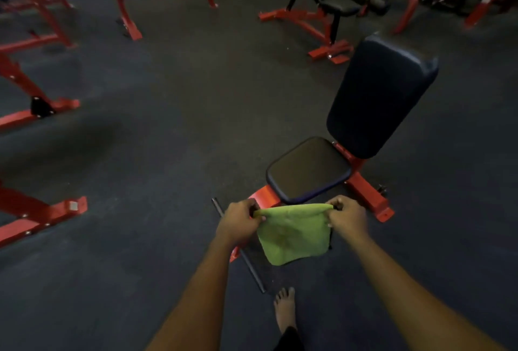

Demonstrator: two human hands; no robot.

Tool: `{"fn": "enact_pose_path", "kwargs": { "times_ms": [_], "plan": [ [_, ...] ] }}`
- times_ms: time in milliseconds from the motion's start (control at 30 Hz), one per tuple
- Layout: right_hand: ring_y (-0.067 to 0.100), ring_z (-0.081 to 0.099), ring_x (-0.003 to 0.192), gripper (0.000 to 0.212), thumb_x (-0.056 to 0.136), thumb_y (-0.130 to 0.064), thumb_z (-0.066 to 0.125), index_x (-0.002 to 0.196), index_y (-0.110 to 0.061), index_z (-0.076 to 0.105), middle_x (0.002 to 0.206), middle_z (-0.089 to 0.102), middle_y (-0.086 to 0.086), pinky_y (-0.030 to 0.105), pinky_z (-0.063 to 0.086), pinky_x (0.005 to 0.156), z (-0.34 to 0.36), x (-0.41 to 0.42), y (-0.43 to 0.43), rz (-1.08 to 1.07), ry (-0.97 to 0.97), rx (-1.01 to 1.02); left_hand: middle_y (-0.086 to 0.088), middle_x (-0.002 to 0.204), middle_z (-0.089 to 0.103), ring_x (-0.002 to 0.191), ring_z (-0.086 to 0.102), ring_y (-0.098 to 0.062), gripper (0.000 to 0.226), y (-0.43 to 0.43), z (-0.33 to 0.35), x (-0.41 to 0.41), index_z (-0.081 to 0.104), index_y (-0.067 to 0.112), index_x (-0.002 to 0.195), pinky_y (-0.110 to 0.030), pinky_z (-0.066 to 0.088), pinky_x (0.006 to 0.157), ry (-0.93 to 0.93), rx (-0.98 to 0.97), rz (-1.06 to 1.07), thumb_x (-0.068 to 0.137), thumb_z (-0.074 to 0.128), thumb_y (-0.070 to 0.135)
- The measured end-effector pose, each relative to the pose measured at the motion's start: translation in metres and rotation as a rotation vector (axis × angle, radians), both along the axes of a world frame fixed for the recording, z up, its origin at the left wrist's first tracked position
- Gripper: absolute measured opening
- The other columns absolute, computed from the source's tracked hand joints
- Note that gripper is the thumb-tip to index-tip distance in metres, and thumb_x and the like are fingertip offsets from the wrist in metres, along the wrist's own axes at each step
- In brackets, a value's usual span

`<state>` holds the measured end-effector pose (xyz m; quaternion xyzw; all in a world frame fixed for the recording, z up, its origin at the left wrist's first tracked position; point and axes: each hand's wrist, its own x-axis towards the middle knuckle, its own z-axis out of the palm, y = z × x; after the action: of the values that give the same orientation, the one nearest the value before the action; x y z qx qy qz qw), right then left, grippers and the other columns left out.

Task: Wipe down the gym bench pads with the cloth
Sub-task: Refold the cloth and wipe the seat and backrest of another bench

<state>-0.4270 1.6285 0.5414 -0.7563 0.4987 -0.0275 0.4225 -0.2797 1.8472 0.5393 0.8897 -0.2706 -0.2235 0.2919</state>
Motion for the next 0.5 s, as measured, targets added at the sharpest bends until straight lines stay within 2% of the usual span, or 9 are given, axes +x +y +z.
{"fn": "enact_pose_path", "kwargs": {
  "times_ms": [133,167,200,267,333,400,433,500],
  "plan": [
    [0.034,0.069,0.094,0.006,0.079,-0.019,0.069,0.074,-0.023,0.066,0.092,0.075,0.009,0.036,0.054,0.078,-0.043,0.069,-0.06,0.003,0.044,-0.084,-0.004,0.079,0.071,0.077,0.067,-0.024,0.011,-0.067,-0.059,0.054,0.067,0.017,0.085,-0.031,0.046,0.063,0.049,0.03,0.059,0.08,0.072,0.026],
    [0.034,0.069,0.1,0.006,0.08,-0.019,0.069,0.083,-0.024,0.068,0.099,0.075,0.009,0.036,0.053,0.081,-0.055,0.087,-0.073,0.021,0.02,-0.121,-0.007,0.084,0.073,0.082,0.068,-0.026,0.012,-0.08,-0.074,0.068,0.068,0.015,0.091,-0.032,0.05,0.068,0.057,0.007,0.106,0.083,0.071,0.025],
    [0.034,0.066,0.108,0.019,0.08,-0.02,0.07,0.099,-0.026,0.071,0.112,0.073,0.009,0.038,0.051,0.086,-0.072,0.106,-0.085,0.051,0.006,-0.167,-0.011,0.092,0.074,0.088,0.069,-0.029,0.017,-0.094,-0.091,0.08,0.067,0.012,0.099,-0.036,0.053,0.073,0.069,-0.011,0.162,0.086,0.069,0.023],
    [0.032,0.051,0.13,0.059,0.08,-0.034,0.074,0.137,-0.033,0.057,0.149,0.051,0.005,0.045,0.045,0.1,-0.11,0.136,-0.099,0.232,0.107,-0.274,-0.016,0.105,0.071,0.097,0.067,-0.035,0.025,-0.112,-0.125,0.1,0.061,0.007,0.111,-0.042,0.054,0.079,0.072,-0.005,0.286,0.091,0.064,0.022],
    [0.03,0.024,0.149,0.087,0.079,-0.061,0.07,0.154,-0.045,0.03,0.169,0.015,-0.003,0.057,0.031,0.111,-0.158,0.159,-0.104,0.525,0.281,-0.344,-0.021,0.106,0.069,0.098,0.065,-0.04,0.026,-0.122,-0.165,0.117,0.056,0.005,0.113,-0.045,0.053,0.08,0.075,0.058,0.356,0.093,0.058,0.021],
    [0.029,-0.001,0.156,0.097,0.076,-0.086,0.051,0.157,-0.053,0.009,0.171,-0.008,-0.007,0.069,0.015,0.115,-0.227,0.174,-0.11,0.786,0.323,-0.383,-0.022,0.107,0.069,0.099,0.065,-0.041,0.027,-0.134,-0.23,0.13,0.057,0.006,0.117,-0.044,0.052,0.081,0.074,0.108,0.407,0.097,0.052,0.023],
    [0.03,-0.007,0.157,0.1,0.074,-0.095,0.039,0.157,-0.054,0.0,0.17,-0.014,-0.008,0.074,0.01,0.114,-0.237,0.177,-0.106,0.872,0.326,-0.444,-0.021,0.107,0.069,0.098,0.065,-0.039,0.028,-0.132,-0.241,0.137,0.058,0.007,0.12,-0.042,0.052,0.08,0.08,0.119,0.392,0.099,0.049,0.025],
    [0.036,-0.007,0.156,0.103,0.071,-0.1,0.025,0.158,-0.052,-0.003,0.171,-0.014,-0.006,0.079,0.009,0.11,-0.271,0.185,-0.107,0.927,0.289,-0.582,-0.017,0.105,0.07,0.096,0.065,-0.034,0.031,-0.134,-0.28,0.149,0.06,0.012,0.119,-0.039,0.048,0.082,0.073,0.151,0.378,0.102,0.042,0.031]
  ]
}}
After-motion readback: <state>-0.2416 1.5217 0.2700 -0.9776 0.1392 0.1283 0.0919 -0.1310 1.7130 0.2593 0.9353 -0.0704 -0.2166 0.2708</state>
